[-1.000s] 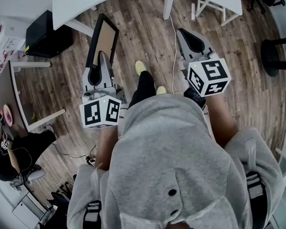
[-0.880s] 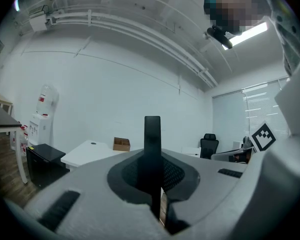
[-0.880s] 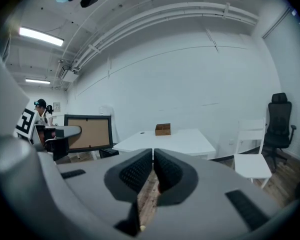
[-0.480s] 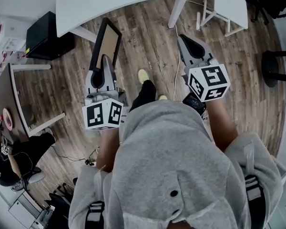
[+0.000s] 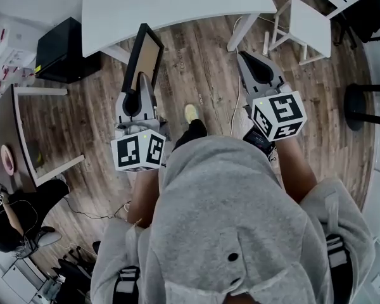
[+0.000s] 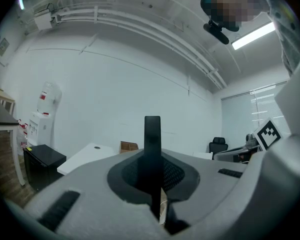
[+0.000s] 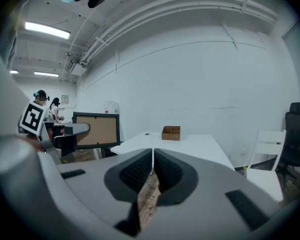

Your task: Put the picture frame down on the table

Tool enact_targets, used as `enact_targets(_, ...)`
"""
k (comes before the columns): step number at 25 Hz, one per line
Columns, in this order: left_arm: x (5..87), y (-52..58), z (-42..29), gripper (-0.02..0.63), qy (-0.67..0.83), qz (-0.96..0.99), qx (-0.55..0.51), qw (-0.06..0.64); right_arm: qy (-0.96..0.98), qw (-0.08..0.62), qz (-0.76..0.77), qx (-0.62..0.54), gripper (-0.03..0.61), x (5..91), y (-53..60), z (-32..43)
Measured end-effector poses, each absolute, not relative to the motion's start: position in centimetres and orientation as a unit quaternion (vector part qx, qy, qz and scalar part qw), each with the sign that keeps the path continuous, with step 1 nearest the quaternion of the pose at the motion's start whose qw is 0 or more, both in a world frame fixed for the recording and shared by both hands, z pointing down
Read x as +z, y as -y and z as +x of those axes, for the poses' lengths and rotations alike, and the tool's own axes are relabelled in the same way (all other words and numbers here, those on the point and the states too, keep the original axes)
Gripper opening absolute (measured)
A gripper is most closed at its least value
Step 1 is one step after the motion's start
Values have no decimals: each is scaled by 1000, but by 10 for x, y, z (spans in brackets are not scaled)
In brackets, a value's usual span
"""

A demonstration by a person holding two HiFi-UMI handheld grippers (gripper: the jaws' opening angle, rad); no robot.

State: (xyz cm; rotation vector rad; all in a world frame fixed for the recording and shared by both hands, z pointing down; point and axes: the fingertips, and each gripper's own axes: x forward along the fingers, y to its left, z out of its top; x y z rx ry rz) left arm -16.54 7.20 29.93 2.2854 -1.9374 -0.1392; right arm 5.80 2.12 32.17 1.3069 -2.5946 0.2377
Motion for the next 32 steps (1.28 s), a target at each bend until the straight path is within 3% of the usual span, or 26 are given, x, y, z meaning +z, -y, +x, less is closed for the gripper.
enact_targets(32, 304, 26, -265, 26, 640, 763, -54, 73, 887, 117, 439, 79, 29, 327, 77, -39)
